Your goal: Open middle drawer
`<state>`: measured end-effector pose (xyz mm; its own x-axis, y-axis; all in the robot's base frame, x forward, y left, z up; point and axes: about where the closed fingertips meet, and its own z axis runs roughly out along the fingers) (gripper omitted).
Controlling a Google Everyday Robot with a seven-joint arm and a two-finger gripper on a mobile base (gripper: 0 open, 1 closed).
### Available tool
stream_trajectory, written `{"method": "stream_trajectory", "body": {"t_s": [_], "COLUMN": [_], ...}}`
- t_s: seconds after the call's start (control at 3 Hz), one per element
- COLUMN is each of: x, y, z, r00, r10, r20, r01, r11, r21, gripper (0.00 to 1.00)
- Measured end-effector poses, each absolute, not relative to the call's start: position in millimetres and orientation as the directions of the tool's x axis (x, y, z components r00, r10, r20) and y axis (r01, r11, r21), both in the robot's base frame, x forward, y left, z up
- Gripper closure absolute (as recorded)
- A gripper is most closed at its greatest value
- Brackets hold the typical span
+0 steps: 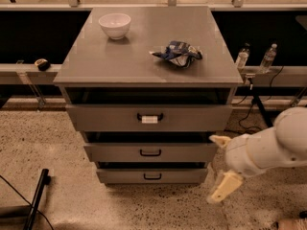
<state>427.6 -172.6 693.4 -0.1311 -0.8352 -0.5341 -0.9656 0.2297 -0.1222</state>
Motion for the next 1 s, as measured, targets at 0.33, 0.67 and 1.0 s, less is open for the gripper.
{"method": "stream_trajectory", "body": {"t_s": [0.33,0.67,1.0], "x": [439.0,445.8,442.6], "y": [-120.5,-91.2,-88.7], "z": [612.5,567.5,558.5], "r00": [-0.008,0.107,0.129], "r10": [-0.810,-0.760,-0.752], "r20": [-0.586,-0.641,-0.647], "r01": [-0.993,-0.993,-0.991], "r11": [0.075,-0.045,-0.070], "r21": [-0.091,-0.113,-0.115], "gripper": [0.00,0.00,0.00]}}
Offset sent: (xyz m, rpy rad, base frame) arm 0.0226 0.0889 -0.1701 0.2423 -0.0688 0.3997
